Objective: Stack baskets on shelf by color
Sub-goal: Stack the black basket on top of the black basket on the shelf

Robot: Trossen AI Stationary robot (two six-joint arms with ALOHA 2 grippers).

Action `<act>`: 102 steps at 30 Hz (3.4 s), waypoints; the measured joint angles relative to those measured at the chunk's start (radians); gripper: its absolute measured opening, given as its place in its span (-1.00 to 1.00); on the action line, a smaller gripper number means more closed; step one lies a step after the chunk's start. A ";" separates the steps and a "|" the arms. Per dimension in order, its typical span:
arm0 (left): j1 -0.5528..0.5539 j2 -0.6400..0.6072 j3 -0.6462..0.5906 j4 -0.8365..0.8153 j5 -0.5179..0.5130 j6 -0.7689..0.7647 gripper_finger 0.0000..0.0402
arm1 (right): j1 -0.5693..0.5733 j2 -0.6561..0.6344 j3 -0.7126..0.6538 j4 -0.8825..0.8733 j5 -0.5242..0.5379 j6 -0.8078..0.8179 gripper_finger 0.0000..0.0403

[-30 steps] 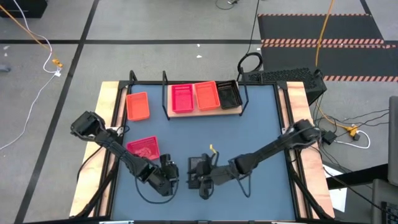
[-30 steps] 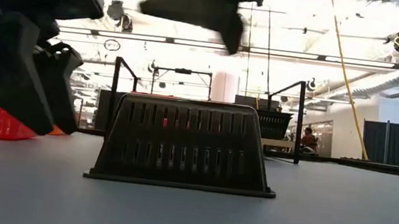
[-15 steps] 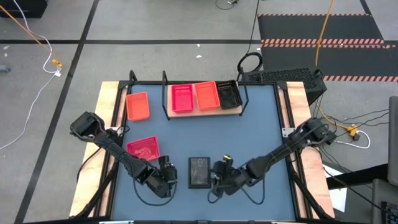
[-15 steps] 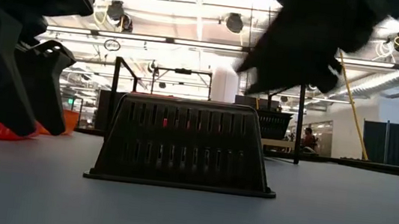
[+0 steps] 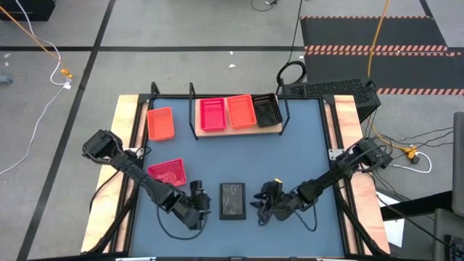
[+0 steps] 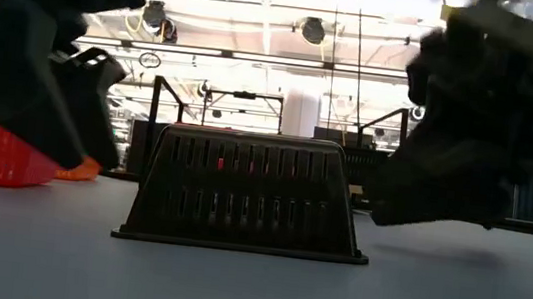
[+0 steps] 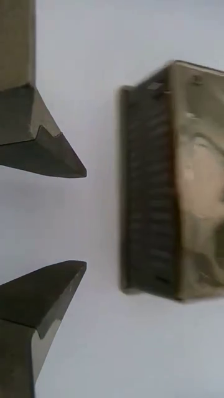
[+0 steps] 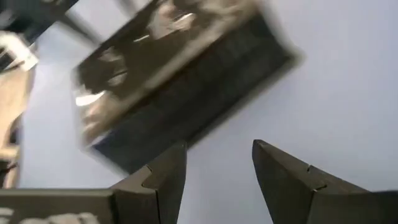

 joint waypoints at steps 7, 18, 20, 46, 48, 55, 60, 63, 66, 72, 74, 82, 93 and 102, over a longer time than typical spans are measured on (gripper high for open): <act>0.041 -0.001 0.000 0.169 0.001 0.173 0.15 | -0.027 0.003 -0.025 0.041 0.049 -0.044 -0.12; 0.177 -0.002 0.000 0.123 0.134 0.212 0.15 | -0.143 0.066 -0.024 0.174 -0.088 -0.246 -0.12; 0.190 -0.002 0.000 0.100 0.149 0.217 0.15 | -0.150 0.068 -0.026 0.243 -0.112 -0.307 -0.12; 0.254 0.091 0.001 0.156 0.159 0.228 0.15 | -0.257 -0.098 0.039 0.411 -0.281 -0.592 -0.12; 0.256 0.091 0.001 0.167 0.173 0.229 0.15 | -0.257 -0.128 0.045 0.385 -0.279 -0.639 -0.12; 0.259 0.090 0.000 0.140 0.185 0.223 0.15 | -0.275 -0.163 0.060 0.210 -0.240 -0.626 -0.18; 0.260 0.088 0.000 0.112 0.192 0.214 0.15 | -0.250 -0.228 0.060 0.101 -0.242 -0.651 -0.20; 0.260 0.088 0.001 0.108 0.191 0.212 0.15 | -0.217 -0.283 0.059 0.059 -0.245 -0.742 -0.20; 0.260 0.088 0.001 0.109 0.190 0.196 0.15 | -0.170 -0.316 0.060 0.056 -0.240 -0.847 -0.21; 0.259 0.088 -0.001 0.219 0.183 0.145 0.15 | -0.113 -0.219 0.058 0.119 -0.207 -0.682 -0.21; 0.259 0.088 -0.001 0.234 0.183 0.139 0.15 | -0.089 -0.156 0.058 0.195 -0.183 -0.619 -0.21; 0.258 0.088 -0.001 0.229 0.183 0.105 0.15 | 0.048 0.003 0.116 0.296 0.014 -0.601 -0.21; 0.229 0.088 -0.001 0.243 0.183 0.087 0.15 | 0.208 -0.104 0.142 0.291 0.464 -0.908 -0.21; 0.222 0.088 -0.001 0.263 0.183 0.027 0.15 | 0.226 -0.046 0.141 0.239 0.176 -0.527 -0.21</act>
